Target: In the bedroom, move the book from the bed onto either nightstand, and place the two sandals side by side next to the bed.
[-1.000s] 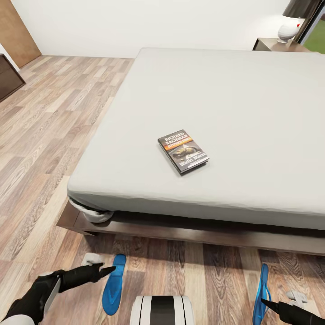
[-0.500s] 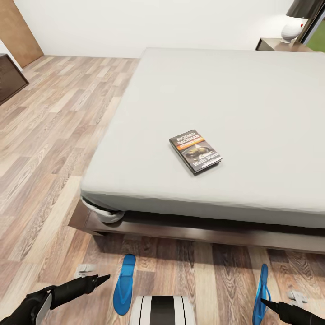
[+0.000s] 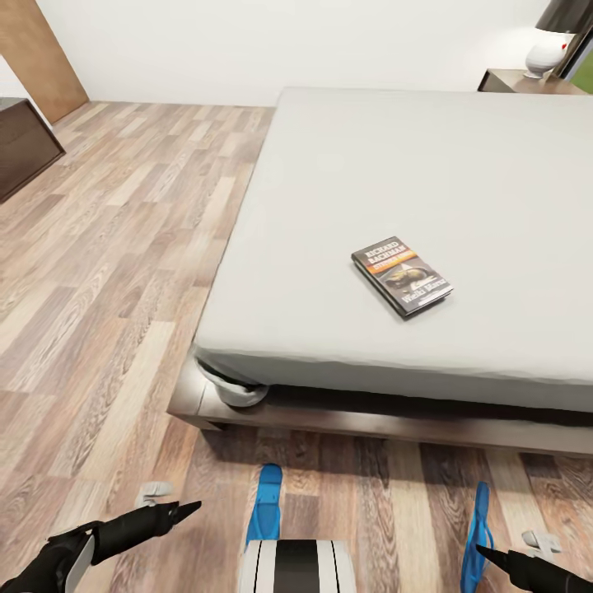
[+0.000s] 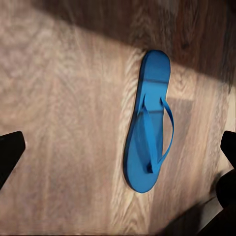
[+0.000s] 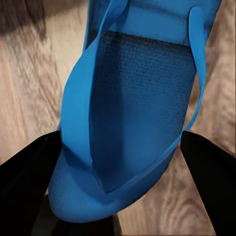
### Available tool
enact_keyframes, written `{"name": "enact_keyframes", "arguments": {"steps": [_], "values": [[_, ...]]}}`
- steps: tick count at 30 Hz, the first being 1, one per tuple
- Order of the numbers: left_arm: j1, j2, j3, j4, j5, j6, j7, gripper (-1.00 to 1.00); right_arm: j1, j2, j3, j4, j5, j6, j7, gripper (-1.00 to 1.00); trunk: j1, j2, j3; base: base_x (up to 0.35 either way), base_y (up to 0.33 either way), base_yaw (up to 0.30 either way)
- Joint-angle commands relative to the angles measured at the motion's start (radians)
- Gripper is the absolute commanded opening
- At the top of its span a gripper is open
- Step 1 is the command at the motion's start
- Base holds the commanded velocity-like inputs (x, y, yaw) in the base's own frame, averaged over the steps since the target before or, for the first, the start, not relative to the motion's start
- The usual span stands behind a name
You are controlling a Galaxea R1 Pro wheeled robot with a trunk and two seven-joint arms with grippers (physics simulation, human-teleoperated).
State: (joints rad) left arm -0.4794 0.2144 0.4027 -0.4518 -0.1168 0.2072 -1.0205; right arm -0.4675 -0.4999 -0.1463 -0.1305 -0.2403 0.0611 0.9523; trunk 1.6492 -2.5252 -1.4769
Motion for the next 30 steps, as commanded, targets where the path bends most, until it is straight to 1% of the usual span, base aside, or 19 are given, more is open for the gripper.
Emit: {"name": "enact_keyframes", "arguments": {"steps": [1,30], "values": [[-0.001,-0.001,0.008,0.000,-0.009,0.009,-0.007,1.00,0.000,0.000,-0.007,0.000,0.001,0.006,0.005,-1.00,0.000,0.000,-0.001,0.000,0.292,0.000],[-0.001,-0.001,0.008,-0.001,-0.009,0.008,-0.006,1.00,0.000,0.000,-0.010,-0.001,0.002,0.007,-0.005,-1.00,0.000,0.000,-0.001,0.000,0.292,0.000]]}}
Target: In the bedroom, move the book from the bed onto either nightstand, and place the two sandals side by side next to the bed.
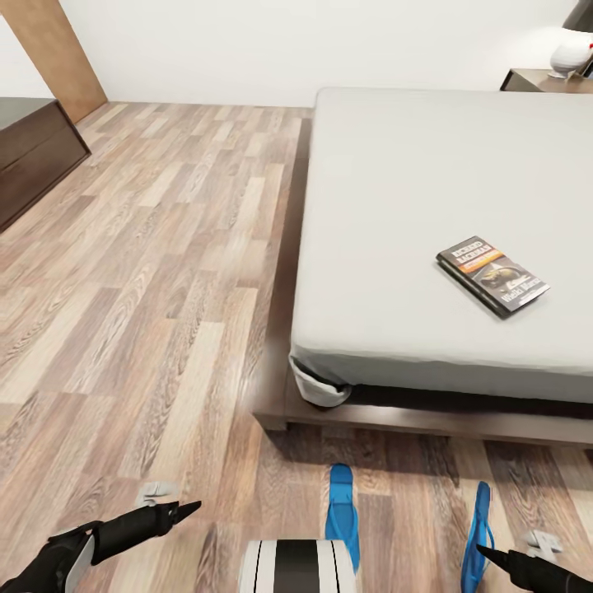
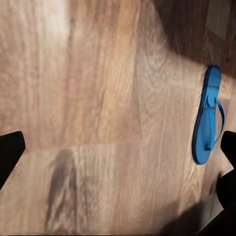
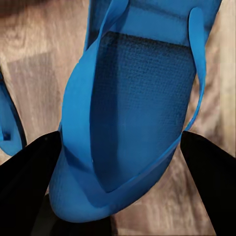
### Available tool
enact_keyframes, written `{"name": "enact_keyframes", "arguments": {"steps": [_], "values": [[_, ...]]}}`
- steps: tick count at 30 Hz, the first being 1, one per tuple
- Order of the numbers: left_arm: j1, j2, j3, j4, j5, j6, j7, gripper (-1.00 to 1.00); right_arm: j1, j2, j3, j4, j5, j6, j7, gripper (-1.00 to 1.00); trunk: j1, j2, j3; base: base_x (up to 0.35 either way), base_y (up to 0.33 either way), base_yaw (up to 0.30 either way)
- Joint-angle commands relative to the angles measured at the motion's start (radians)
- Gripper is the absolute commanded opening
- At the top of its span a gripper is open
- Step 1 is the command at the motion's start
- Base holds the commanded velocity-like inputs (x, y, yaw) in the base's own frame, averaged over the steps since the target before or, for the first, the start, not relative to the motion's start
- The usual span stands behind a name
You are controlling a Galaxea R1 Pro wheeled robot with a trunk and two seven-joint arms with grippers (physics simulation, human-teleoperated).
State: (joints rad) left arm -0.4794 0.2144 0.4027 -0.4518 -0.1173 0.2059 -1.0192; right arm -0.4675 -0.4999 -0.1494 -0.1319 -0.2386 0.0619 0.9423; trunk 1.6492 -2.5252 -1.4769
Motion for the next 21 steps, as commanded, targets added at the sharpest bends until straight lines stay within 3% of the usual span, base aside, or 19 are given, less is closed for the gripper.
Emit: {"name": "enact_keyframes", "arguments": {"steps": [1,6,13,16,21], "values": [[-0.001,-0.001,0.008,-0.001,-0.009,0.009,-0.007,1.00,0.000,0.000,-0.008,0.000,0.001,0.007,0.004,-1.00,0.000,0.000,-0.001,0.000,0.292,0.000],[-0.001,-0.001,0.008,-0.001,-0.009,0.009,-0.007,1.00,0.000,0.001,-0.008,0.000,0.001,0.007,-0.060,-1.00,0.000,0.000,-0.001,0.000,0.292,0.000],[-0.001,-0.001,0.008,-0.001,-0.010,0.009,-0.006,1.00,0.000,0.000,-0.009,-0.001,0.001,0.007,-0.083,-1.00,0.000,0.000,-0.001,0.000,0.292,0.000],[-0.001,-0.001,0.008,-0.001,-0.010,0.009,-0.007,1.00,0.000,0.000,-0.009,-0.001,0.001,0.007,-0.143,-1.00,0.000,0.000,-0.001,0.000,0.272,0.000],[-0.001,-0.001,0.008,-0.001,-0.010,0.009,-0.007,1.00,0.000,0.001,-0.009,-0.002,0.001,0.007,-0.186,-1.00,0.000,0.000,-0.001,0.000,0.126,0.000]]}}
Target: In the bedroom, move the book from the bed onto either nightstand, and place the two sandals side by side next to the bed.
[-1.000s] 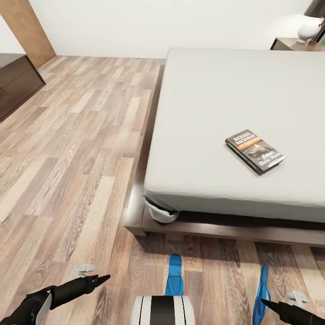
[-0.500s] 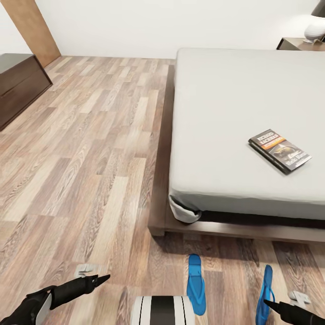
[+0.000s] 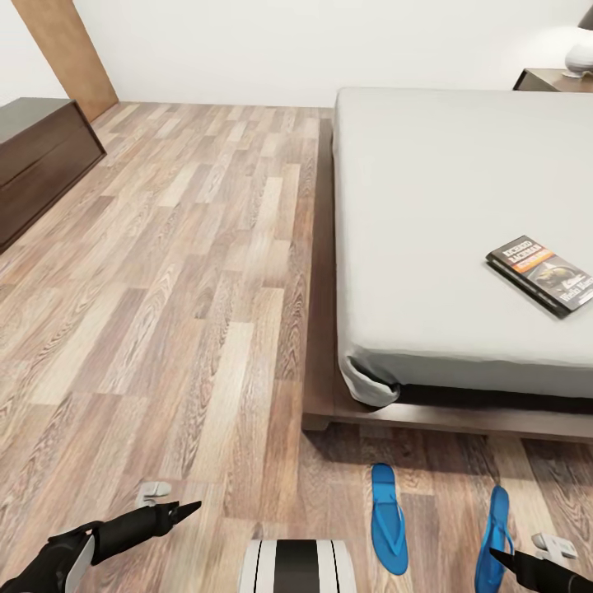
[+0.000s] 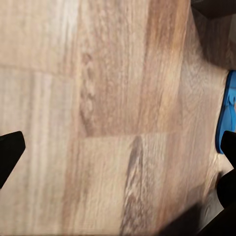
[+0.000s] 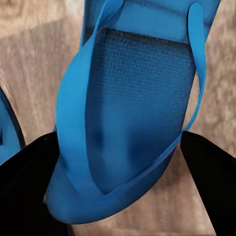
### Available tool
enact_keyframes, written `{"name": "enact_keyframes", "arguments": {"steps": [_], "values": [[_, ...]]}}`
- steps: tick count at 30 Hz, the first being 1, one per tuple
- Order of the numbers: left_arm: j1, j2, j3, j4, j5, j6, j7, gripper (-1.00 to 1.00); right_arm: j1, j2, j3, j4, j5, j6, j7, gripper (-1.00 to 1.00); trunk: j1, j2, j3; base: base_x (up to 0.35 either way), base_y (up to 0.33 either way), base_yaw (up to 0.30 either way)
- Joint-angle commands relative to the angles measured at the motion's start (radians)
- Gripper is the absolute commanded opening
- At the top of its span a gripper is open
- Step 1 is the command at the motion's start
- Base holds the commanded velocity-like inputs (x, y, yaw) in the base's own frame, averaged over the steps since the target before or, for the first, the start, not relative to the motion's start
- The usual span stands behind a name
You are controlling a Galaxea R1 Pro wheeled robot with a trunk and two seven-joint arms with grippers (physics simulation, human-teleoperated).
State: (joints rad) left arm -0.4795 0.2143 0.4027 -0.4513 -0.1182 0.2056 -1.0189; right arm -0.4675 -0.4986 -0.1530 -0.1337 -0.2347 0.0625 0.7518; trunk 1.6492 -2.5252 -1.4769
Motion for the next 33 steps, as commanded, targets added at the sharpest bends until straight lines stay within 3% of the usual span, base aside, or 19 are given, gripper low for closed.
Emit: {"name": "enact_keyframes", "arguments": {"steps": [1,9,14,22,26,33], "values": [[-0.001,-0.001,0.008,-0.001,-0.009,0.009,-0.007,1.00,0.000,0.000,-0.005,0.000,-0.003,0.007,0.003,-1.00,0.000,0.000,-0.001,0.000,0.025,0.000],[-0.001,-0.002,0.007,-0.001,-0.009,0.009,-0.006,1.00,0.000,0.000,-0.005,-0.003,-0.003,0.007,-0.015,-1.00,0.000,0.000,-0.001,0.000,0.005,0.000],[-0.001,-0.005,0.007,-0.001,-0.009,0.008,-0.006,1.00,0.000,0.001,-0.004,-0.016,-0.002,0.007,-0.184,-1.00,0.000,0.000,-0.001,0.000,0.000,0.000],[-0.001,-0.007,0.006,0.000,-0.009,0.008,-0.006,1.00,-0.001,0.002,-0.002,-0.033,0.000,0.007,-0.245,-1.00,0.000,0.000,-0.001,0.000,0.000,0.000],[-0.001,-0.007,0.006,0.000,-0.010,0.007,-0.004,1.00,-0.002,0.002,-0.001,-0.115,0.002,0.008,-0.395,-1.00,0.000,0.000,-0.001,0.000,0.000,0.000],[-0.001,-0.010,0.005,0.000,-0.011,0.006,-0.003,1.00,-0.002,0.002,0.000,-0.150,0.006,0.008,-0.461,-1.00,0.000,0.000,-0.001,0.000,0.000,0.000]]}}
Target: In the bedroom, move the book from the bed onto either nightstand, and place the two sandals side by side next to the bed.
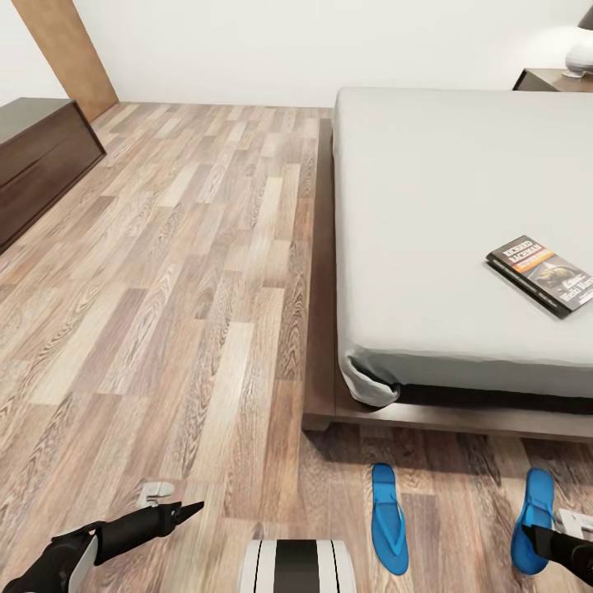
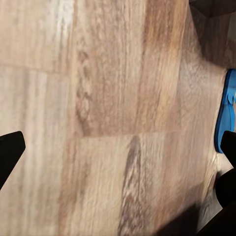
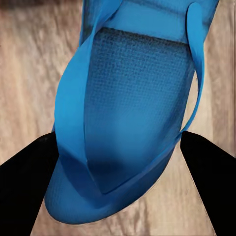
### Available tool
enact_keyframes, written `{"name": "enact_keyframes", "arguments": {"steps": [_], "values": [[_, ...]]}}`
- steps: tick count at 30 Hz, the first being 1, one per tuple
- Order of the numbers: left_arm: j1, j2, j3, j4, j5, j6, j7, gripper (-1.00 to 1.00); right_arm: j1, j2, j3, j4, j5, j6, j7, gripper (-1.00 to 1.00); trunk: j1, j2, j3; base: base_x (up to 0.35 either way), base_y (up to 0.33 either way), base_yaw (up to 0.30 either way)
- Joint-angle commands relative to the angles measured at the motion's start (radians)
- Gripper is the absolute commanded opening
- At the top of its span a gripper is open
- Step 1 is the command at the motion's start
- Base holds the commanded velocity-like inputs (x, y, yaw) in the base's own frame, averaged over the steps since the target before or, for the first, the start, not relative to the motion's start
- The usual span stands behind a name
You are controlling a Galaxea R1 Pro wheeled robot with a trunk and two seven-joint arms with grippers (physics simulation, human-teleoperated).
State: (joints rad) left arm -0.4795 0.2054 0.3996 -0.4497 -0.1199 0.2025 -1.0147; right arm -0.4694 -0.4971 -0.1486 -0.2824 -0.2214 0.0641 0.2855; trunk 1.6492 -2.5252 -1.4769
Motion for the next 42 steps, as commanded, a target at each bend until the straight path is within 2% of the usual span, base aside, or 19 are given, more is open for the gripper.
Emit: {"name": "enact_keyframes", "arguments": {"steps": [1,7,15,19,22,23,24,27,34,42], "values": [[-0.001,-0.001,0.009,-0.001,-0.009,0.009,-0.007,1.00,0.000,0.000,-0.005,-0.010,-0.007,0.007,0.003,-1.00,0.000,0.000,-0.001,0.000,0.000,0.000],[-0.001,-0.001,0.009,-0.001,-0.009,0.009,-0.007,1.00,0.000,0.001,-0.004,-0.021,-0.007,0.008,0.000,-1.00,0.000,0.000,-0.001,0.000,0.023,0.000],[-0.001,-0.001,0.010,-0.001,-0.009,0.009,-0.007,1.00,0.000,0.003,0.002,-0.019,0.005,0.006,-0.004,-1.00,0.000,0.000,-0.001,0.000,0.279,0.000],[-0.001,-0.001,0.009,-0.001,-0.009,0.009,-0.007,1.00,0.000,0.003,0.004,-0.019,0.073,0.005,-0.004,-1.00,0.000,0.000,-0.001,0.000,0.140,0.000],[-0.001,-0.001,0.009,-0.001,-0.009,0.009,-0.007,1.00,0.000,0.003,0.004,-0.019,0.165,0.003,-0.005,-1.00,0.000,0.000,-0.001,0.000,0.023,0.000],[-0.001,-0.001,0.009,-0.001,-0.009,0.009,-0.007,1.00,0.000,0.003,0.003,-0.020,0.207,0.002,-0.005,-1.00,0.000,0.000,-0.001,0.000,0.007,0.000],[-0.001,-0.001,0.009,-0.001,-0.009,0.009,-0.007,1.00,0.000,0.002,0.003,-0.020,0.229,0.001,-0.005,-1.00,0.000,0.000,-0.001,0.000,0.004,0.000],[-0.001,-0.001,0.008,-0.001,-0.009,0.009,-0.007,1.00,0.000,0.002,0.003,-0.021,0.265,-0.001,-0.005,-1.00,0.000,0.000,-0.001,0.000,0.002,0.000],[-0.001,-0.001,0.008,-0.001,-0.009,0.009,-0.006,1.00,0.000,0.003,0.003,-0.021,0.278,-0.004,-0.003,-1.00,0.000,0.000,-0.001,0.000,0.018,0.000],[-0.001,-0.001,0.008,-0.001,-0.009,0.009,-0.005,1.00,0.000,0.003,0.003,-0.022,0.278,-0.006,-0.003,-1.00,0.000,0.000,-0.001,0.000,0.243,0.000]]}}
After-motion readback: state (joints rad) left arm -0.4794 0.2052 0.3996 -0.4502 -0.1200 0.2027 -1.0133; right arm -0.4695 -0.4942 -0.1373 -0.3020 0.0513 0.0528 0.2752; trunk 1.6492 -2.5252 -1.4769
